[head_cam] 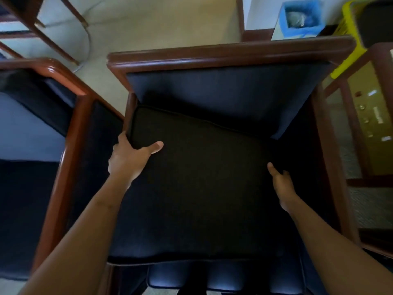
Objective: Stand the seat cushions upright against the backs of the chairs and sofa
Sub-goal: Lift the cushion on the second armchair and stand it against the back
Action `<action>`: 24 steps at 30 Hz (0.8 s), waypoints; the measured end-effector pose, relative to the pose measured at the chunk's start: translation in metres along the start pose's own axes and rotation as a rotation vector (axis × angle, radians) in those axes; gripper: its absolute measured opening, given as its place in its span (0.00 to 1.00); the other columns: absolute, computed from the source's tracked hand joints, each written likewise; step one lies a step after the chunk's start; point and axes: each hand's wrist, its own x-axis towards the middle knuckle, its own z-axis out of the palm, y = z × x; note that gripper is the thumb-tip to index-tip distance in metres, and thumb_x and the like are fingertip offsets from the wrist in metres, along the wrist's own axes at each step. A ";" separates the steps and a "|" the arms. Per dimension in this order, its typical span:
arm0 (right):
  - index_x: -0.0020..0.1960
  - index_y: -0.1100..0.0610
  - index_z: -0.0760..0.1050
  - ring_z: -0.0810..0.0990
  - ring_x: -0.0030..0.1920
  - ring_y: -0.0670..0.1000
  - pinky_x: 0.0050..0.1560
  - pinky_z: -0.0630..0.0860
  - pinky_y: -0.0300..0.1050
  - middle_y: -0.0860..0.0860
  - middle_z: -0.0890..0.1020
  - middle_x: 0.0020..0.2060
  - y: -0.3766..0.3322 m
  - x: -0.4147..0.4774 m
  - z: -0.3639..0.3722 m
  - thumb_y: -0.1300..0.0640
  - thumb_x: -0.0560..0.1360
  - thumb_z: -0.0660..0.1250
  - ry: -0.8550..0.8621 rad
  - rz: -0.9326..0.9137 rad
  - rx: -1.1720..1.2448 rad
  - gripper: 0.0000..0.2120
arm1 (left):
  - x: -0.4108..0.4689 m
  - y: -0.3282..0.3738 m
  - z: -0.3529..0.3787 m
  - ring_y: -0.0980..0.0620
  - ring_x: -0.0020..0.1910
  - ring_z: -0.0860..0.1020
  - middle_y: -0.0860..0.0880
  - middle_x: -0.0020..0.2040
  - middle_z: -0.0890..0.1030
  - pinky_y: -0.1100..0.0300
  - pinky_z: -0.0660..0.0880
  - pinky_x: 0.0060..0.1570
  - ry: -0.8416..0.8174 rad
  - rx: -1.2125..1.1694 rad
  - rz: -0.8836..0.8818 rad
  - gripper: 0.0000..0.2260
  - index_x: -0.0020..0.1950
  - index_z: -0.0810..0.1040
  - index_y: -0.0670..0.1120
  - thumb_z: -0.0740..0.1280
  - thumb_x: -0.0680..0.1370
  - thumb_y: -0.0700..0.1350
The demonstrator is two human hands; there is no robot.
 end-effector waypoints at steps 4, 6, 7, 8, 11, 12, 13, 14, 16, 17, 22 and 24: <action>0.85 0.51 0.52 0.66 0.78 0.61 0.76 0.67 0.59 0.56 0.65 0.80 0.003 -0.022 -0.008 0.32 0.74 0.70 0.047 -0.128 -0.001 0.49 | -0.024 -0.009 -0.015 0.39 0.71 0.76 0.49 0.76 0.74 0.36 0.76 0.69 0.001 -0.155 0.007 0.61 0.83 0.61 0.58 0.79 0.53 0.71; 0.85 0.52 0.51 0.65 0.79 0.61 0.77 0.65 0.61 0.56 0.64 0.81 -0.002 -0.039 -0.018 0.32 0.74 0.70 0.095 -0.173 -0.032 0.50 | -0.038 -0.011 -0.027 0.40 0.73 0.74 0.49 0.78 0.72 0.37 0.75 0.70 -0.004 -0.221 0.021 0.63 0.85 0.59 0.58 0.82 0.53 0.69; 0.85 0.53 0.52 0.66 0.78 0.61 0.77 0.65 0.61 0.55 0.65 0.80 -0.006 -0.048 -0.024 0.33 0.75 0.70 0.111 -0.202 -0.038 0.49 | -0.046 -0.011 -0.034 0.40 0.75 0.73 0.49 0.79 0.71 0.36 0.74 0.72 -0.007 -0.251 0.029 0.64 0.85 0.58 0.58 0.83 0.53 0.67; 0.84 0.54 0.53 0.67 0.78 0.61 0.77 0.66 0.61 0.55 0.67 0.79 -0.011 -0.059 -0.029 0.34 0.76 0.70 0.124 -0.240 -0.036 0.47 | -0.053 -0.011 -0.041 0.40 0.76 0.72 0.49 0.80 0.71 0.36 0.73 0.73 -0.006 -0.285 0.044 0.64 0.86 0.58 0.58 0.84 0.54 0.66; 0.82 0.55 0.57 0.71 0.75 0.59 0.74 0.69 0.58 0.55 0.71 0.76 -0.031 -0.096 -0.045 0.37 0.77 0.71 0.174 -0.352 -0.011 0.43 | -0.075 -0.005 -0.065 0.43 0.74 0.75 0.50 0.77 0.74 0.37 0.75 0.72 -0.009 -0.433 0.096 0.61 0.84 0.63 0.56 0.86 0.55 0.65; 0.81 0.55 0.58 0.72 0.73 0.58 0.73 0.70 0.57 0.55 0.72 0.75 -0.040 -0.110 -0.049 0.38 0.77 0.71 0.186 -0.385 0.000 0.41 | -0.082 -0.003 -0.073 0.43 0.72 0.77 0.51 0.75 0.76 0.38 0.76 0.70 -0.012 -0.490 0.114 0.58 0.83 0.66 0.55 0.87 0.57 0.65; 0.79 0.55 0.60 0.73 0.72 0.58 0.73 0.71 0.57 0.55 0.73 0.74 -0.048 -0.122 -0.053 0.38 0.77 0.72 0.200 -0.417 0.017 0.40 | -0.092 0.002 -0.082 0.45 0.70 0.78 0.51 0.73 0.78 0.39 0.77 0.69 -0.020 -0.558 0.140 0.54 0.82 0.68 0.55 0.87 0.59 0.63; 0.78 0.56 0.61 0.73 0.72 0.58 0.73 0.71 0.58 0.55 0.74 0.73 -0.057 -0.133 -0.058 0.38 0.76 0.72 0.213 -0.457 0.034 0.40 | -0.100 0.006 -0.089 0.45 0.69 0.80 0.51 0.72 0.80 0.40 0.79 0.67 -0.024 -0.631 0.160 0.50 0.80 0.71 0.54 0.86 0.62 0.63; 0.78 0.56 0.62 0.74 0.72 0.58 0.73 0.71 0.61 0.55 0.74 0.73 -0.075 -0.154 -0.068 0.28 0.69 0.72 0.243 -0.521 0.069 0.49 | -0.115 0.016 -0.102 0.47 0.67 0.82 0.51 0.69 0.83 0.42 0.80 0.66 -0.004 -0.786 0.209 0.44 0.77 0.76 0.55 0.85 0.64 0.64; 0.78 0.55 0.63 0.74 0.72 0.58 0.73 0.72 0.61 0.55 0.74 0.73 -0.082 -0.163 -0.075 0.22 0.63 0.71 0.257 -0.546 0.078 0.55 | -0.124 0.023 -0.108 0.47 0.67 0.82 0.51 0.68 0.84 0.43 0.80 0.67 0.013 -0.854 0.237 0.42 0.76 0.77 0.55 0.84 0.65 0.65; 0.77 0.56 0.65 0.76 0.68 0.51 0.66 0.75 0.47 0.52 0.76 0.71 -0.092 -0.196 -0.103 0.20 0.54 0.73 0.223 -0.724 0.200 0.63 | -0.144 0.028 -0.120 0.47 0.72 0.79 0.50 0.73 0.82 0.40 0.74 0.73 -0.006 -1.031 0.313 0.39 0.78 0.76 0.55 0.77 0.71 0.70; 0.78 0.57 0.63 0.75 0.69 0.51 0.66 0.75 0.45 0.52 0.75 0.71 -0.082 -0.203 -0.109 0.20 0.54 0.74 0.203 -0.725 0.280 0.65 | -0.152 0.023 -0.117 0.47 0.71 0.80 0.50 0.71 0.83 0.42 0.75 0.72 -0.055 -1.041 0.310 0.34 0.77 0.77 0.54 0.75 0.75 0.67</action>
